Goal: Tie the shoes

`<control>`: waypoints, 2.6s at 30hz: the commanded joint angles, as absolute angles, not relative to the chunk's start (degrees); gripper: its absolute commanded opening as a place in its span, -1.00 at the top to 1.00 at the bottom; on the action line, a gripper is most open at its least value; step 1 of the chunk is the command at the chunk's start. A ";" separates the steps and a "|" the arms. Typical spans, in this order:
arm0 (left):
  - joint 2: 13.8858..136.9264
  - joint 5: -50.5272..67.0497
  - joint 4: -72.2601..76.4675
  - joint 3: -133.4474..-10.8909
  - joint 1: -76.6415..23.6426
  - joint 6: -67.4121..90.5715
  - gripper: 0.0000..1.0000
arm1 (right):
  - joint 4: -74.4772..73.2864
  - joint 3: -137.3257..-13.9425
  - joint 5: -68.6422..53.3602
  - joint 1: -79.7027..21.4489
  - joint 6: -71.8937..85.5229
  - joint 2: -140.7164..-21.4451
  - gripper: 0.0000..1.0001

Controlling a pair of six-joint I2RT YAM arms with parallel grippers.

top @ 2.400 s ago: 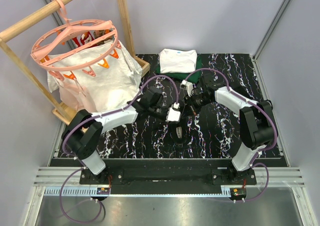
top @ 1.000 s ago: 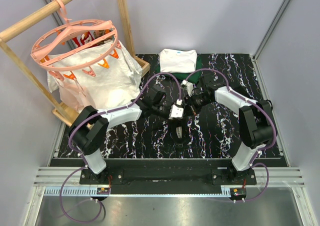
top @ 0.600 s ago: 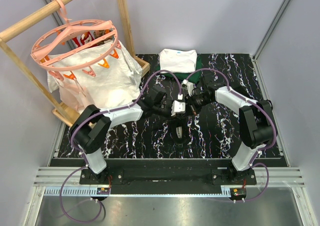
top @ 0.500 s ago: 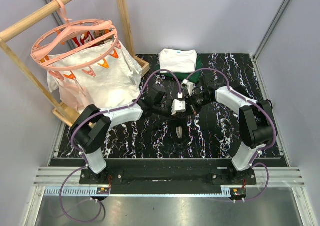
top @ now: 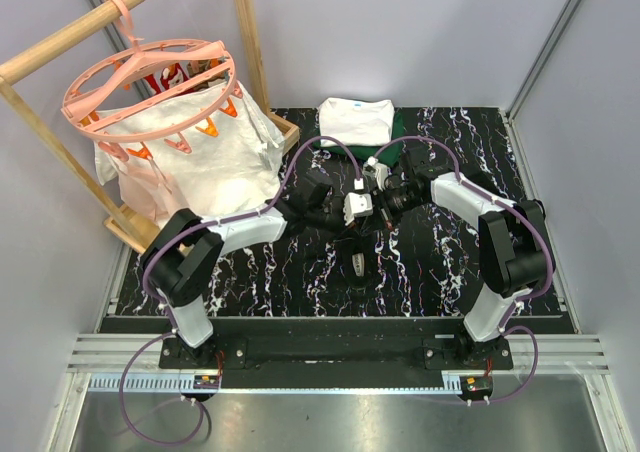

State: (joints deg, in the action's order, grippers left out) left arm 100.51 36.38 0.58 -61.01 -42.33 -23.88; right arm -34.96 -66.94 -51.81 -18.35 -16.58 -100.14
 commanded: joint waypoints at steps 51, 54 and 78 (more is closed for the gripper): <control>110.39 49.04 60.38 -45.62 -38.50 35.59 0.96 | -26.54 -64.60 -53.00 -20.39 -6.77 -100.28 0.96; 110.57 50.36 61.87 -45.70 -38.50 35.86 0.94 | -26.46 -63.63 -52.21 -20.39 -6.86 -99.41 0.92; 111.71 51.15 61.79 -46.41 -38.50 35.86 1.00 | -31.20 -65.48 -50.28 -13.63 1.30 -93.61 0.19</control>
State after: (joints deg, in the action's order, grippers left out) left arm 111.61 48.64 57.28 -45.50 -38.11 35.64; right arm -31.14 -63.96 -52.23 -15.09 -1.72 -96.49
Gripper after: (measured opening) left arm 0.004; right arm 0.417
